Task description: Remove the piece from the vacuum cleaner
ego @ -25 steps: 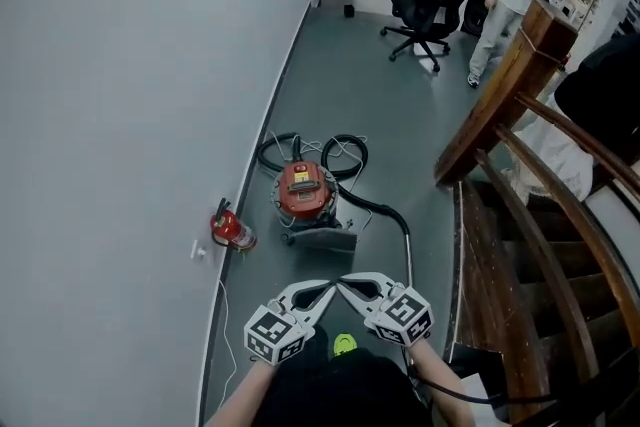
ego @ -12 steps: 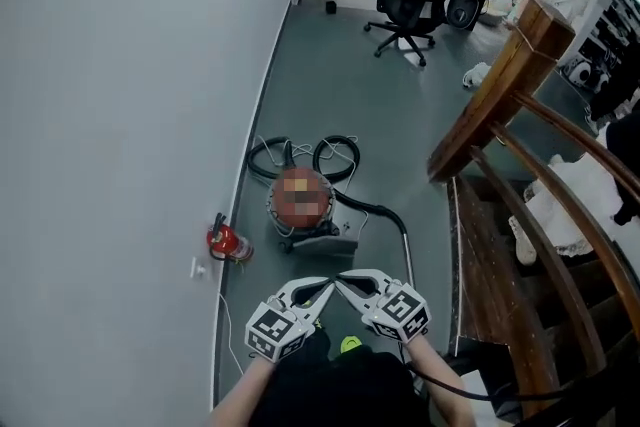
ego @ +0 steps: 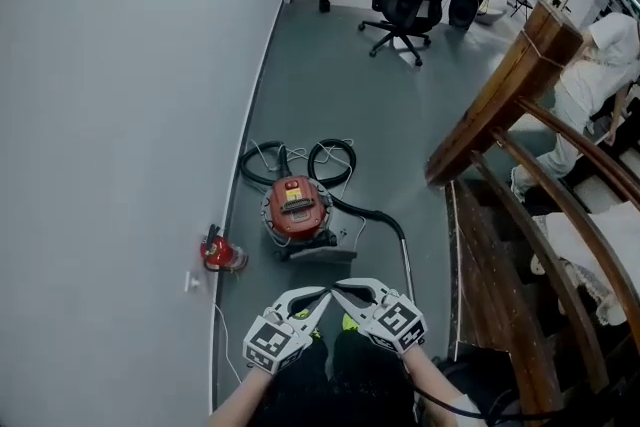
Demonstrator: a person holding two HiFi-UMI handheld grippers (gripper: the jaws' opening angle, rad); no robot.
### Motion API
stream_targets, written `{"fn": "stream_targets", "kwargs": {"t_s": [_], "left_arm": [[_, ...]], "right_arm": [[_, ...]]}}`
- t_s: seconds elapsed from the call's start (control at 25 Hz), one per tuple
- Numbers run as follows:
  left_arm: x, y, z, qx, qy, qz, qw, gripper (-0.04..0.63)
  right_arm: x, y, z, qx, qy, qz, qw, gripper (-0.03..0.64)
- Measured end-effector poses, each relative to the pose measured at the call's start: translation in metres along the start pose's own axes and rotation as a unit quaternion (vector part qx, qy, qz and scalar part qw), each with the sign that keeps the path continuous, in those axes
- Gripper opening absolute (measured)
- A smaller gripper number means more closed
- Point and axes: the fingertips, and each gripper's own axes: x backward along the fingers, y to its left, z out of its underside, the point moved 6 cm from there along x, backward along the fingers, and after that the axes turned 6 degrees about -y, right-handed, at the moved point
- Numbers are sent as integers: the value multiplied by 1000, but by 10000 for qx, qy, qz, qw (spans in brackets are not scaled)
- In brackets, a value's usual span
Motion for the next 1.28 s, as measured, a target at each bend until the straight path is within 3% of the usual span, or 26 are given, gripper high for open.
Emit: {"fn": "stream_targets", "kwargs": {"t_s": [0.32,0.48,0.92,1.28], "left_arm": [[-20,18,32,146,300,-114,9994,8],[-33,34,52,-61,368,-98,9993,8],[-71,53,98,-198,576,-297,9977,8],[-87,69,148,-96,727,-367,9966,8]], "right_arm": [[-15,-24,33,-161,208,-129,9996,15],[-28,-42,53,-169,187,-166,9995,15],[-44,-84,100,-130,415,-383,9983,15],[-62,-103,147,-124,624,-534,9965,15]]}}
